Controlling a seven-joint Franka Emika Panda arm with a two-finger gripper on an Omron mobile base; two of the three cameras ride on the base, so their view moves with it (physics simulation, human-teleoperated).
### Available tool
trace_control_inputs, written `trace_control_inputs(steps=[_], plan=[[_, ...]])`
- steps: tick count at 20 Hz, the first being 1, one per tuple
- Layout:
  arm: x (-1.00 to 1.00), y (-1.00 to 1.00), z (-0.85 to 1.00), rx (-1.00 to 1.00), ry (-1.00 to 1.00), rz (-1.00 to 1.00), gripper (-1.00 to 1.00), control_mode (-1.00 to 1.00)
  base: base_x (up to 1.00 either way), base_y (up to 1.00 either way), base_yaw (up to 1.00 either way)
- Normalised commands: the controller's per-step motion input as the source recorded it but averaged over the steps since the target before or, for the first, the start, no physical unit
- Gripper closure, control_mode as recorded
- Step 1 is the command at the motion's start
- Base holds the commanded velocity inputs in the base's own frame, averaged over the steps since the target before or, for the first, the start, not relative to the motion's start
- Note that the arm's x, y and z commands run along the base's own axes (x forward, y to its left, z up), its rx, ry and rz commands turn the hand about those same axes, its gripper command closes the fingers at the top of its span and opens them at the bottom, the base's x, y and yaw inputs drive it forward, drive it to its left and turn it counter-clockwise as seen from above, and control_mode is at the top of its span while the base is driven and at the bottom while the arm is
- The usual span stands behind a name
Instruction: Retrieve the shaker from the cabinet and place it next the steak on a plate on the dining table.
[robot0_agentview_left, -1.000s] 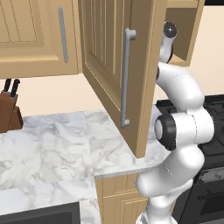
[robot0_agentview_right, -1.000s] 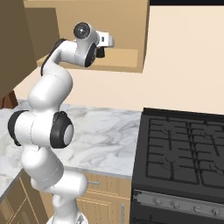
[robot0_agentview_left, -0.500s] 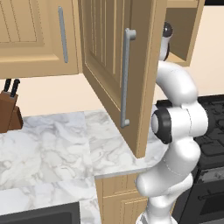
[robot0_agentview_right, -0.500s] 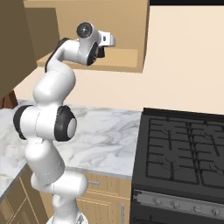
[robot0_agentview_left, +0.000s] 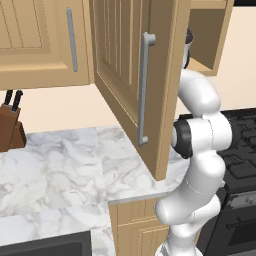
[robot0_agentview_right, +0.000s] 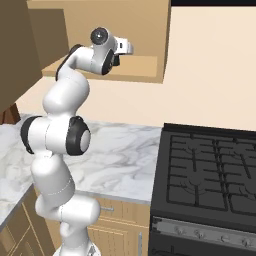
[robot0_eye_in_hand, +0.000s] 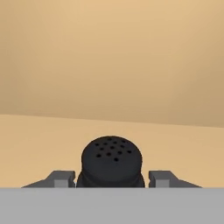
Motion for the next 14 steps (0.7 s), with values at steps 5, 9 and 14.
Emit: trace_control_inputs(steps=[5, 9, 14], plan=[[0.03, 0.0, -0.1, 0.0, 0.01, 0.0, 1.0, -1.0, 0.0, 0.0, 0.0], [-0.03, 0.0, -0.09, 0.0, 0.02, 0.0, 1.0, -1.0, 0.0, 0.0, 0.0], [-0.92, -0.02, 0.06, 0.02, 0.0, 0.0, 1.0, -1.0, 0.0, 0.0, 0.0]])
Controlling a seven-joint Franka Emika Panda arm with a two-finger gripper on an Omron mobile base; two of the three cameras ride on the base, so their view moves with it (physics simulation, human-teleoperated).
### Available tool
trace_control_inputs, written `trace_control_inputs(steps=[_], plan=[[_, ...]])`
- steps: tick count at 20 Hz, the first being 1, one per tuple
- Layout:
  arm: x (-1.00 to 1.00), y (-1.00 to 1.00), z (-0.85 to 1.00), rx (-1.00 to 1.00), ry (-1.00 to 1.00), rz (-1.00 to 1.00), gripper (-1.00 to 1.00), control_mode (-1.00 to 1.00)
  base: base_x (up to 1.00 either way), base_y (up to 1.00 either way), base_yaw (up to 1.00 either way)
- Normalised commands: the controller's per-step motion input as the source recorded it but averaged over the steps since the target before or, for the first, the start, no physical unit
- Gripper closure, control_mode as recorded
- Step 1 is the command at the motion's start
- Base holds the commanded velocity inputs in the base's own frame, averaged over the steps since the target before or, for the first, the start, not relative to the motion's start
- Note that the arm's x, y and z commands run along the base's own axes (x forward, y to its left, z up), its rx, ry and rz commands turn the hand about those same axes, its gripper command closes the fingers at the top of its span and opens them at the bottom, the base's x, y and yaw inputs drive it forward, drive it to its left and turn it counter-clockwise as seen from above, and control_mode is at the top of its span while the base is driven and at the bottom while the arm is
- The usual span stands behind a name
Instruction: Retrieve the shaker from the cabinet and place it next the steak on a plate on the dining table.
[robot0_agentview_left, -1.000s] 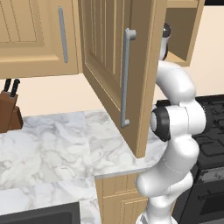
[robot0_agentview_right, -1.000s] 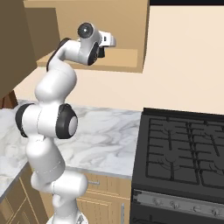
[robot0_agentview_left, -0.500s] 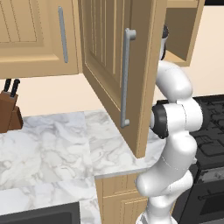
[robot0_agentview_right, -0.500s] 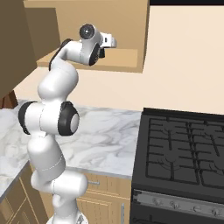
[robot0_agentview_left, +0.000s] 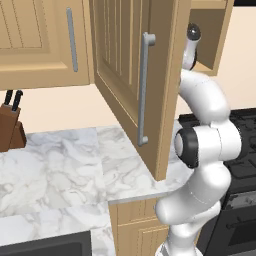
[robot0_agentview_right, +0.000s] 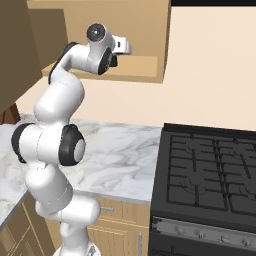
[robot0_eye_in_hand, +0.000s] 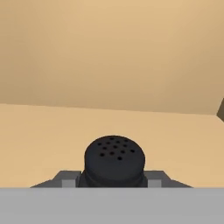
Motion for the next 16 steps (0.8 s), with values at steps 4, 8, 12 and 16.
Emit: trace_control_inputs(steps=[4, 8, 12, 16], plan=[[-1.0, -0.16, 0.4, 0.0, 0.0, 0.0, 1.0, -1.0, 0.0, 0.0, 0.0], [-1.0, -0.07, 0.52, 0.0, 0.0, 0.01, 1.0, -1.0, 0.0, 0.0, 0.0], [-1.0, 0.0, 0.06, 0.0, -0.04, 0.01, 1.0, -1.0, 0.0, 0.0, 0.0], [-1.0, 0.0, -0.21, 0.0, -0.18, 0.0, 1.0, -1.0, 0.0, 0.0, 0.0]])
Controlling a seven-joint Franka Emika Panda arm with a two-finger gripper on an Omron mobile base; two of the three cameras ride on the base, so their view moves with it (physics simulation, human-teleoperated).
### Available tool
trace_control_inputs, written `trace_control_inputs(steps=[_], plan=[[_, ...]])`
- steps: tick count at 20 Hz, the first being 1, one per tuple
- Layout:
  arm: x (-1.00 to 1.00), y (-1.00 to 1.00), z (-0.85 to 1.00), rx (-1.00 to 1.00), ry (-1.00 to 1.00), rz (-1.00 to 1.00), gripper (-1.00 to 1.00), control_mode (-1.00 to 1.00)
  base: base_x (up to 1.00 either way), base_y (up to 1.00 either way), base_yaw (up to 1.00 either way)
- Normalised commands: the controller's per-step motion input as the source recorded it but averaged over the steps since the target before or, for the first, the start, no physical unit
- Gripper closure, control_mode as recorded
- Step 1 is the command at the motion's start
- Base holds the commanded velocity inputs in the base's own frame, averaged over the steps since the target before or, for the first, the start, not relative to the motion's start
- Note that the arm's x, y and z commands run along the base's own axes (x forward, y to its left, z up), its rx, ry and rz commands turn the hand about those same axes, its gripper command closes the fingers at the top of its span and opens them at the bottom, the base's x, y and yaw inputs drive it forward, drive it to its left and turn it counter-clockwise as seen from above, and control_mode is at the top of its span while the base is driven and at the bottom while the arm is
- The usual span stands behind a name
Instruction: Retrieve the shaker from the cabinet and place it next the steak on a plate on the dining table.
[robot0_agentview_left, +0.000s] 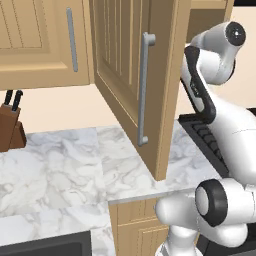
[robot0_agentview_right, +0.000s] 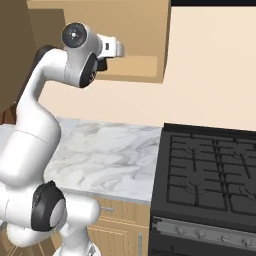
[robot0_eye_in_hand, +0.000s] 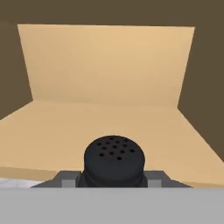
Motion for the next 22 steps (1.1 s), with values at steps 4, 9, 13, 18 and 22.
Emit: trace_control_inputs(steps=[4, 9, 13, 18, 22], plan=[[-1.0, 0.01, -0.58, 0.0, -0.31, 0.0, 1.0, -1.0, 0.0, 0.0, 0.0], [-1.0, 0.0, -0.38, 0.0, -0.49, 0.01, 1.0, -1.0, 0.0, 0.0, 0.0], [0.0, 0.0, 0.0, 0.0, 0.0, 0.0, 1.0, 1.0, -1.0, -0.71, -0.09], [0.0, 0.0, 0.0, 0.0, 0.0, 0.0, 1.0, 1.0, -0.6, -0.24, -0.74], [0.0, 0.0, 0.0, 0.0, 0.0, 0.0, 1.0, 1.0, 0.0, 0.0, -1.0]])
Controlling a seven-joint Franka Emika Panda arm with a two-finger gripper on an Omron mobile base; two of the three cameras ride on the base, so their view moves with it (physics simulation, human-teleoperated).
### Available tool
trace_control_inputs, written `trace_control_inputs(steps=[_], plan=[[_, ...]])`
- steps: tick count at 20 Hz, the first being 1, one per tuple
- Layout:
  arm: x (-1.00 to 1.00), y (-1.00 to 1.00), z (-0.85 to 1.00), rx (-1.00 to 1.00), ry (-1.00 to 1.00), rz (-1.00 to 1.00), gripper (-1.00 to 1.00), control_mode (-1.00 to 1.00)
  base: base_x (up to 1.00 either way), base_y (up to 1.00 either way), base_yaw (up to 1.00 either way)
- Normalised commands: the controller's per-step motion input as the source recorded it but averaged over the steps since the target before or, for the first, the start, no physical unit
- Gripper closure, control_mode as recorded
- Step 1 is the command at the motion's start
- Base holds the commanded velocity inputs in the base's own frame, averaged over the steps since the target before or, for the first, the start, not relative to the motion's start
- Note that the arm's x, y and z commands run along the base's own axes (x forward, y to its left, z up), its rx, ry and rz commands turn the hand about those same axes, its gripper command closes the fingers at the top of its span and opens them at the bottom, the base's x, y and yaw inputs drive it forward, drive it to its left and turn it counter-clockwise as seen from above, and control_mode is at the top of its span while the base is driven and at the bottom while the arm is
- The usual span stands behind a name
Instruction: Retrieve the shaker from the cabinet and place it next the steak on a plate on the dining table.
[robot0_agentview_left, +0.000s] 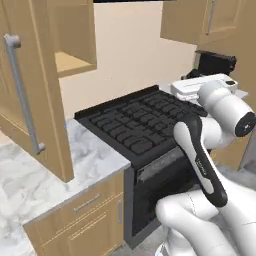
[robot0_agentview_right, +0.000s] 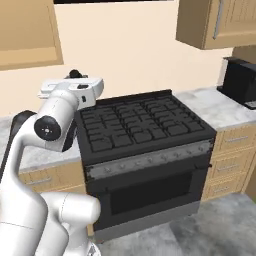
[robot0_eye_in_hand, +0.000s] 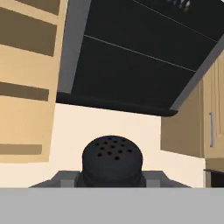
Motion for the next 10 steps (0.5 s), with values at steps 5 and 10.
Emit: trace_control_inputs(steps=[5, 10], plan=[[0.0, 0.0, 0.0, 0.0, 0.0, 0.0, 1.0, 1.0, 0.0, 0.0, -1.0], [0.0, 0.0, 0.0, 0.0, 0.0, 0.0, 1.0, 1.0, 0.0, 0.0, -1.0]])
